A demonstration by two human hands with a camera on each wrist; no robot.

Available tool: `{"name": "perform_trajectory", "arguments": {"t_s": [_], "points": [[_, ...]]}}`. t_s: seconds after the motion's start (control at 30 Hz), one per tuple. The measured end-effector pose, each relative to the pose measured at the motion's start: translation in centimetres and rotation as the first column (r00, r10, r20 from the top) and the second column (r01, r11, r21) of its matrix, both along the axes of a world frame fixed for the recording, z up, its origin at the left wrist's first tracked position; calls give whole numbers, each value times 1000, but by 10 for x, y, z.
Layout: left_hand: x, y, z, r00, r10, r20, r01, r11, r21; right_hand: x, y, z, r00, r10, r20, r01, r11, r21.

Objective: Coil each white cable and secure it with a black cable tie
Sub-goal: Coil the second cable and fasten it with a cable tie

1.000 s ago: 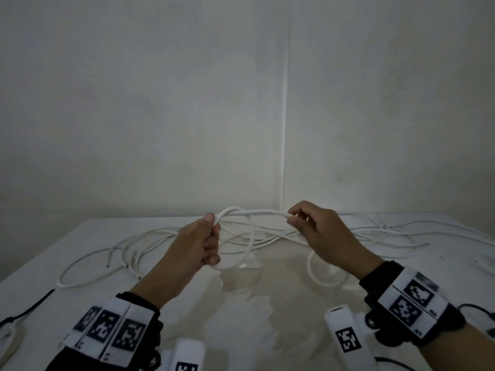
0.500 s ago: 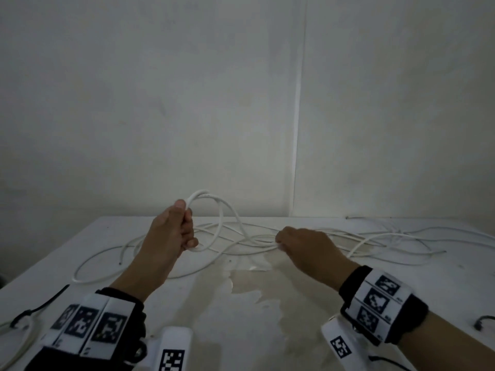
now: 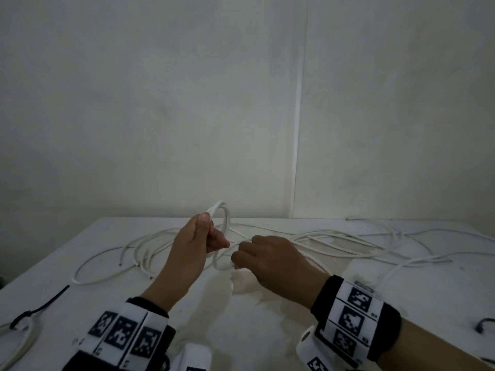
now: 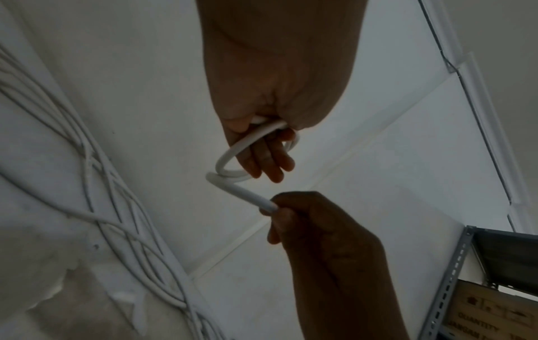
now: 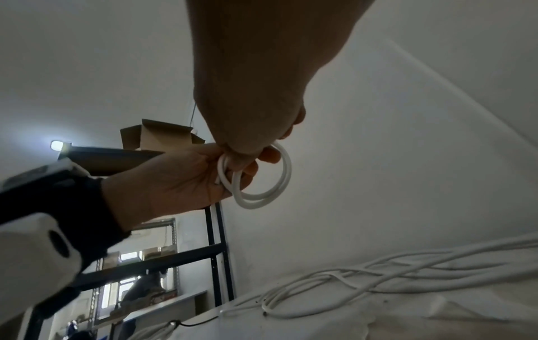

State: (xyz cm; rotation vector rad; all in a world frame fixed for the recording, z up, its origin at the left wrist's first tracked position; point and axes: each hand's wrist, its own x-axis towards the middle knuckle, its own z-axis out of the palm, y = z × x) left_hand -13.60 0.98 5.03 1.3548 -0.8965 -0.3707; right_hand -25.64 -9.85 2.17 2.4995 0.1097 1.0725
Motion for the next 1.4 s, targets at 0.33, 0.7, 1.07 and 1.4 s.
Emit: {"name": "perform_trajectory", "arguments": {"t_s": [0.33, 0.7, 1.07, 1.4], "points": [[-20, -5, -15, 955, -52, 293, -16, 974, 225, 9, -7, 9, 976, 148, 161, -139, 988, -66], [-22, 9, 1, 947, -320, 39, 277, 870, 408, -13, -48, 31, 989, 3, 149, -6, 1000, 22], [-30, 4, 16, 951, -240, -196, 277, 941, 193, -10, -42, 16, 990, -34, 140, -52, 821, 568], [-2, -1, 26, 896, -135, -423, 76, 985, -153, -25, -50, -10, 991, -70, 113, -35, 685, 728]]}}
